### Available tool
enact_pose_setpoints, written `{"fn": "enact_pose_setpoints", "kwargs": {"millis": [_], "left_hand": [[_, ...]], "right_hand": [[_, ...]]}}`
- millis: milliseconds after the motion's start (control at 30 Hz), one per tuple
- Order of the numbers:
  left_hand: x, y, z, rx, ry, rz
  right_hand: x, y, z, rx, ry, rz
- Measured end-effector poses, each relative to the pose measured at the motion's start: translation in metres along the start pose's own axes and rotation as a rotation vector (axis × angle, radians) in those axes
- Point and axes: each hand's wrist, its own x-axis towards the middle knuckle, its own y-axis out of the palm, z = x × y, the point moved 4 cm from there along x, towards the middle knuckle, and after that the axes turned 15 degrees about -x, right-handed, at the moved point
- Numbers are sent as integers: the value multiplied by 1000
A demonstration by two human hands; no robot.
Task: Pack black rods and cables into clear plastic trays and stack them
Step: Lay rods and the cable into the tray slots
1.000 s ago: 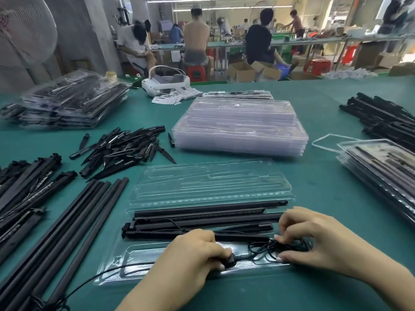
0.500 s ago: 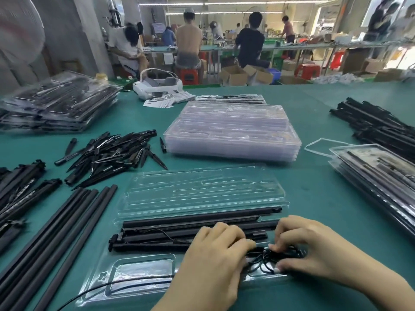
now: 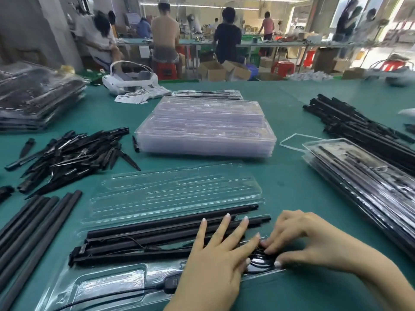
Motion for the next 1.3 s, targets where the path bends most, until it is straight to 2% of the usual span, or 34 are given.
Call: {"fn": "enact_pose_setpoints", "kwargs": {"millis": [100,167,400,567,700,800,867,967,1000,1133,1233,1300], "left_hand": [[-3,-6,-4,-61,96,-142],[-3,-7,-10,4,140,-174],[-4,12,-23,182,209,-105],[-3,10,-20,134,202,-26],[-2,4,-20,94,228,-170],[-3,0,-24,157,239,-254],[-4,0,-28,190,238,-249],[-5,2,-29,198,209,-212],[-5,3,-28,189,197,-194],[-5,4,-26,115,193,-112],[-5,3,-27,147,180,-137],[-4,1,-28,146,196,-140]], "right_hand": [[3,1,0,15,-14,-36],[4,2,0,36,-21,-43],[4,7,-4,32,-21,-23],[5,11,-6,47,-14,-8],[5,11,-12,160,42,48],[5,9,-14,246,55,145],[12,1,-22,285,136,21],[31,-11,-41,434,375,-380],[40,-10,-47,513,463,-415],[77,0,-58,909,688,-313],[88,-2,-60,1002,843,-352],[91,-2,-60,997,856,-379]]}}
